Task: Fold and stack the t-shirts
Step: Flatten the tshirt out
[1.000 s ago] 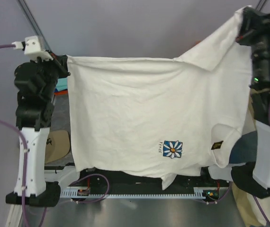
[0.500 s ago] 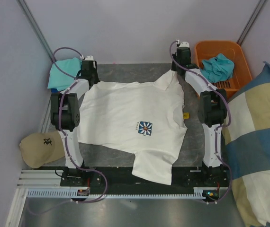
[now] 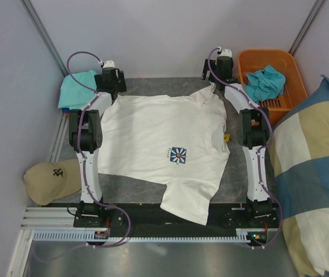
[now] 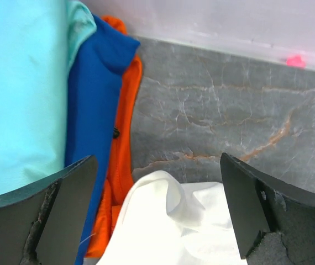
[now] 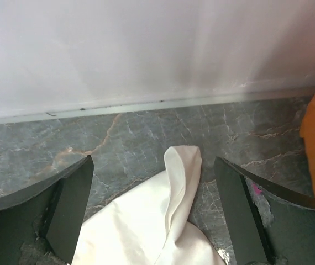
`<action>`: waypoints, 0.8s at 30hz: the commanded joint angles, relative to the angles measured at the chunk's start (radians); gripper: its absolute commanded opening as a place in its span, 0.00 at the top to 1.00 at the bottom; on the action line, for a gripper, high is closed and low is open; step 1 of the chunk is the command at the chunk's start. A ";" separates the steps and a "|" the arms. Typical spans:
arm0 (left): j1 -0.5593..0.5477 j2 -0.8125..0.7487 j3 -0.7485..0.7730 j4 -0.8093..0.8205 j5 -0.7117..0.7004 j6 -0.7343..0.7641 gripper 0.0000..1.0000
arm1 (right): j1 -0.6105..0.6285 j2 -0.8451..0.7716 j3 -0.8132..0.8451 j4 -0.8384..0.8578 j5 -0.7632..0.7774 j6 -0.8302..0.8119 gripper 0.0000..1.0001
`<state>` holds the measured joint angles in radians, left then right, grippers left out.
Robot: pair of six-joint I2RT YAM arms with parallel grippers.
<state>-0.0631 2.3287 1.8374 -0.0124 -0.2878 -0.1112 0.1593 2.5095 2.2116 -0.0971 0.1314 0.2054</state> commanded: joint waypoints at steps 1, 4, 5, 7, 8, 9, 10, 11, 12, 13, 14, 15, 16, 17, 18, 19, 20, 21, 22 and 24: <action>-0.001 -0.228 -0.055 0.121 -0.045 -0.014 0.00 | 0.000 -0.190 -0.051 0.074 -0.045 -0.012 0.02; -0.012 -0.371 -0.141 0.132 0.002 -0.048 0.00 | 0.012 -0.305 -0.151 0.051 -0.090 -0.001 0.02; -0.018 -0.406 -0.167 0.129 0.006 -0.054 0.00 | 0.019 -0.367 -0.182 0.028 -0.096 0.002 0.02; -0.040 -0.519 -0.268 0.121 0.027 -0.088 0.00 | 0.043 -0.435 -0.291 0.001 -0.092 0.006 0.02; -0.049 -0.564 -0.311 0.118 0.035 -0.103 0.00 | 0.052 -0.501 -0.328 -0.036 -0.082 0.008 0.02; -0.069 -0.604 -0.405 0.117 0.045 -0.140 0.00 | 0.062 -0.536 -0.416 -0.047 -0.067 0.018 0.02; -0.079 -0.685 -0.455 0.114 0.050 -0.159 0.00 | 0.084 -0.575 -0.462 -0.059 -0.056 0.023 0.02; -0.092 -0.724 -0.508 0.114 0.067 -0.180 0.00 | 0.098 -0.647 -0.514 -0.075 -0.044 0.031 0.02; -0.119 -0.758 -0.614 0.117 0.071 -0.209 0.00 | 0.111 -0.681 -0.615 -0.081 -0.023 0.051 0.02; -0.139 -0.794 -0.665 0.124 0.073 -0.217 0.00 | 0.135 -0.714 -0.668 -0.084 -0.018 0.057 0.02; -0.158 -0.842 -0.712 0.137 0.075 -0.219 0.00 | 0.144 -0.769 -0.717 -0.085 -0.015 0.071 0.02; -0.200 -0.864 -0.793 0.140 0.067 -0.213 0.00 | 0.155 -0.791 -0.803 -0.084 -0.010 0.086 0.02; -0.220 -0.879 -0.831 0.140 0.053 -0.212 0.00 | 0.173 -0.817 -0.841 -0.082 -0.010 0.089 0.02; -0.242 -0.897 -0.864 0.152 0.024 -0.211 0.00 | 0.184 -0.825 -0.875 -0.073 -0.009 0.091 0.02; -0.271 -0.901 -0.924 0.160 0.018 -0.222 0.00 | 0.203 -0.827 -0.932 -0.067 -0.009 0.089 0.02; -0.282 -0.902 -0.950 0.172 0.015 -0.231 0.00 | 0.213 -0.822 -0.950 -0.066 0.000 0.091 0.02; -0.297 -0.885 -0.987 0.205 0.012 -0.234 0.00 | 0.221 -0.815 -0.964 -0.064 0.008 0.089 0.02; -0.302 -0.872 -0.994 0.209 0.012 -0.246 0.00 | 0.229 -0.805 -0.981 -0.055 0.011 0.088 0.02; -0.303 -0.850 -0.994 0.212 0.010 -0.248 0.00 | 0.230 -0.783 -0.983 -0.041 0.014 0.078 0.02; -0.307 -0.789 -0.978 0.210 0.010 -0.246 0.00 | 0.232 -0.753 -0.975 -0.036 0.020 0.072 0.02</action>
<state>-0.3695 1.4750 0.8429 0.1387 -0.2382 -0.3054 0.3893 1.7149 1.2362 -0.1623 0.1135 0.2737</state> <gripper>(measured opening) 0.995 0.982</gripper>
